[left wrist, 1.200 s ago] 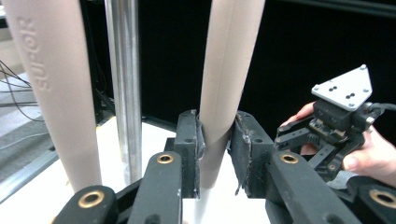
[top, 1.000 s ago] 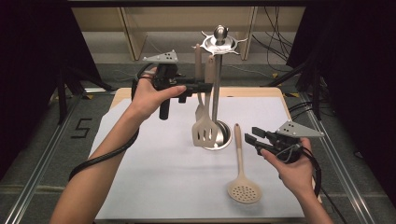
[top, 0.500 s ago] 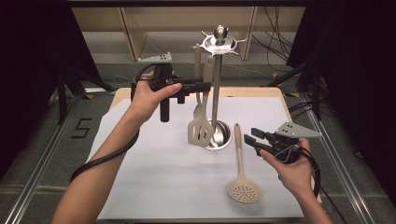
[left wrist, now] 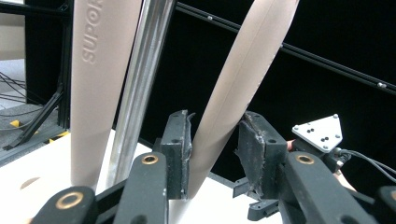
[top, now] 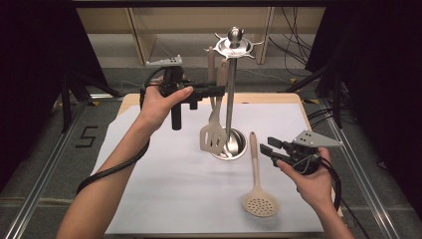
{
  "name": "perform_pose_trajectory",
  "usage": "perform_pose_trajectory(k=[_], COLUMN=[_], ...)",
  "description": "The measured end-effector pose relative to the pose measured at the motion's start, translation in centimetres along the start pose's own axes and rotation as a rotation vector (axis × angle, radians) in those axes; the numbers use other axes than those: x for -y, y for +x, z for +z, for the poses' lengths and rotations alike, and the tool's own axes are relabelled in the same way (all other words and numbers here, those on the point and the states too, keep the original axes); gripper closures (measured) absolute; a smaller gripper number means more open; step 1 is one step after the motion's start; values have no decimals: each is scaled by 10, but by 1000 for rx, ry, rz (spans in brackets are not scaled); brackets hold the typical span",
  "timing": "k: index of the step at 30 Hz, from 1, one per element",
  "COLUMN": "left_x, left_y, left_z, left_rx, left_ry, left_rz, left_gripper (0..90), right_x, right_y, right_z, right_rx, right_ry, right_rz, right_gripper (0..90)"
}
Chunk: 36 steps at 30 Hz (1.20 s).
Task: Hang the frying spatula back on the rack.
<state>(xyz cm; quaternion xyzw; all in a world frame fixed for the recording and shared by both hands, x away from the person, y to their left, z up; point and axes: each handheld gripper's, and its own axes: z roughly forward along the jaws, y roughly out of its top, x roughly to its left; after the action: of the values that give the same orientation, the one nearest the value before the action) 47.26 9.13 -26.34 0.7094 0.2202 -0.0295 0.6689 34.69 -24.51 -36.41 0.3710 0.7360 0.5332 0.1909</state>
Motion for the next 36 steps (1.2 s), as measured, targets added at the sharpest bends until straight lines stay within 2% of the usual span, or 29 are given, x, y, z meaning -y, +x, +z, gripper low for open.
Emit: perform_pose_trajectory(k=[1,5,7,9,10,11,14,15,17,20,21,22,23,24,26,28,30,32,36], left_x=[0,-1,-2,-3,-3,-3,-4,-4,-5,-7,-7,-8,-8,-8,-8,-8,-7,-7,-6], left_y=[0,0,-1,-1,-2,-1,-1,-1,-1,-1,-1,-1,-1,0,1,1,0,0,2], left_z=[0,1,2,2,3,4,6,7,8,10,10,10,10,10,11,12,12,13,11], left_rx=[-3,-14,-17,-15,-15,-12,-3,0,4,8,8,9,11,13,18,25,37,42,49], left_ry=[-4,-3,5,13,17,18,24,26,29,41,44,45,43,44,40,50,57,58,57], left_rz=[4,4,0,-10,-20,-26,-52,-58,-71,-79,-86,-91,-92,-98,-106,-111,-116,-130,-129], left_gripper=[633,629,630,634,636,636,637,637,639,642,643,643,643,643,641,640,640,641,631], right_x=[1,1,1,1,1,1,1,0,0,1,1,1,2,1,1,1,1,2,1], right_y=[0,1,0,0,1,-1,0,-3,-1,-1,-1,-2,0,-1,0,0,1,1,0], right_z=[1,1,1,1,0,1,0,1,0,3,3,3,3,3,3,4,3,5,4], right_rx=[8,5,9,7,1,-4,-4,-6,-11,-11,-14,-9,-8,-8,-6,-8,-17,-1,-19], right_ry=[-16,-5,-14,-11,10,1,17,7,28,0,6,3,6,4,5,3,23,-3,10], right_rz=[-7,11,-8,-11,6,-18,-16,-60,-25,-38,-27,-42,-20,-43,-28,-35,-7,-27,-27], right_gripper=[592,592,592,592,592,592,592,592,592,592,592,592,592,592,592,592,592,592,592])
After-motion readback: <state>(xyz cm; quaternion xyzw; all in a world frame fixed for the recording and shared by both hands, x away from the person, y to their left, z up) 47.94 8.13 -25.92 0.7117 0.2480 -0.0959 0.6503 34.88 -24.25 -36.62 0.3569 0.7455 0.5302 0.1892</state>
